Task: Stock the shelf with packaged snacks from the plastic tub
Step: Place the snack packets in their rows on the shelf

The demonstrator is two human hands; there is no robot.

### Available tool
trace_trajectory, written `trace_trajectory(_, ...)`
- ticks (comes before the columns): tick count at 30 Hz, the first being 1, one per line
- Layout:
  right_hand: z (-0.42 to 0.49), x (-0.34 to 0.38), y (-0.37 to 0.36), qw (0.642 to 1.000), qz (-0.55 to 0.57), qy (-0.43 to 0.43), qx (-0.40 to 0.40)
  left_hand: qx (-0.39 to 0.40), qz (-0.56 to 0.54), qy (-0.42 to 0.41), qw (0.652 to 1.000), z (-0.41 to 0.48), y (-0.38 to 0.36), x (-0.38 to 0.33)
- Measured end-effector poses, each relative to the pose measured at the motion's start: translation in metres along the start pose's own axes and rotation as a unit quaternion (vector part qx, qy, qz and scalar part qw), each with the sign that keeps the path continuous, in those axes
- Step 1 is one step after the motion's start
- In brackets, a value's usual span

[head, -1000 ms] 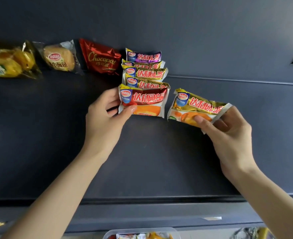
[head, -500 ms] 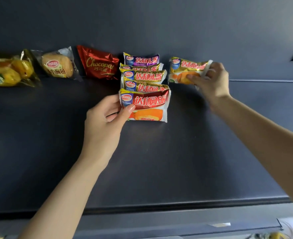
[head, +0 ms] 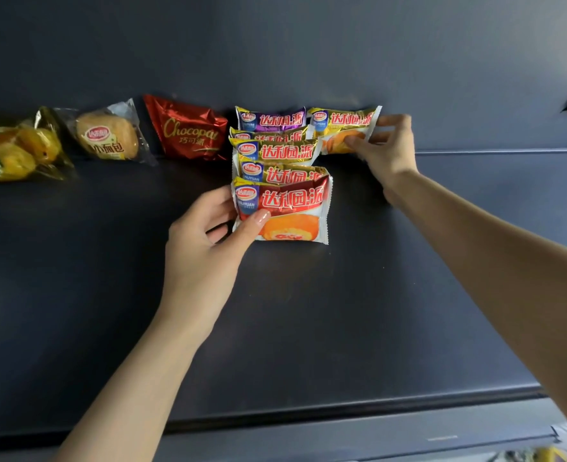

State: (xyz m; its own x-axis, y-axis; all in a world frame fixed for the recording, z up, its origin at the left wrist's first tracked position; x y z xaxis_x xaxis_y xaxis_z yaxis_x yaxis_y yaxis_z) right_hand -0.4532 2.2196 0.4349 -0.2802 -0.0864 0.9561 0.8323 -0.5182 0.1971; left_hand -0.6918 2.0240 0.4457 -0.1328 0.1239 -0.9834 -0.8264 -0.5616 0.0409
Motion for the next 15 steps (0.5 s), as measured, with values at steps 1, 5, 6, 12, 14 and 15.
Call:
trace_trajectory(1,0.0,-0.001,0.0,1.0,-0.001,-0.004,-0.001,-0.002,0.0,-0.001,1.0,0.0,0.0,0.0)
trace_trajectory(5,-0.004,-0.001,0.004,1.0,-0.008,-0.021,0.004,-0.026,0.005,-0.007,1.0,0.001,0.003,0.001)
trace_trajectory(6,-0.008,0.001,0.008,1.0,-0.019,-0.023,0.002,-0.038,0.006,-0.005,0.999,0.002,0.005,0.002)
trace_trajectory(12,-0.067,0.014,0.048,0.996,-0.084,0.027,0.023,-0.12,0.036,-0.008,0.992,0.004,0.017,0.002)
trace_trajectory(14,-0.093,0.025,0.059,0.985,-0.139,0.091,0.053,-0.126,0.058,-0.018,0.99,0.002,0.019,0.0)
trace_trajectory(15,-0.107,0.031,0.064,0.975,-0.171,0.128,0.068,-0.127,0.077,-0.031,0.988,0.0,0.02,-0.003)
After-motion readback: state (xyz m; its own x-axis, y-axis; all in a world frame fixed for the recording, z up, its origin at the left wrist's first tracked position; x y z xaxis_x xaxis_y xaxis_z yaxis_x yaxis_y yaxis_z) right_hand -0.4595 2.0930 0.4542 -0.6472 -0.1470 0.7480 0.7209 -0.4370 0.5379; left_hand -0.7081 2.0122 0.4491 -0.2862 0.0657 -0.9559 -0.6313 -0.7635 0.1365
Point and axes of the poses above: each hand's wrist, its own z-axis towards the middle knuckle, its own y-axis out of the back of the hand, x = y × z, the point moved 7 cm from there along z, towards the middle knuckle, and after that the axes turned 15 degrees about -x, right-handed, at the moved point
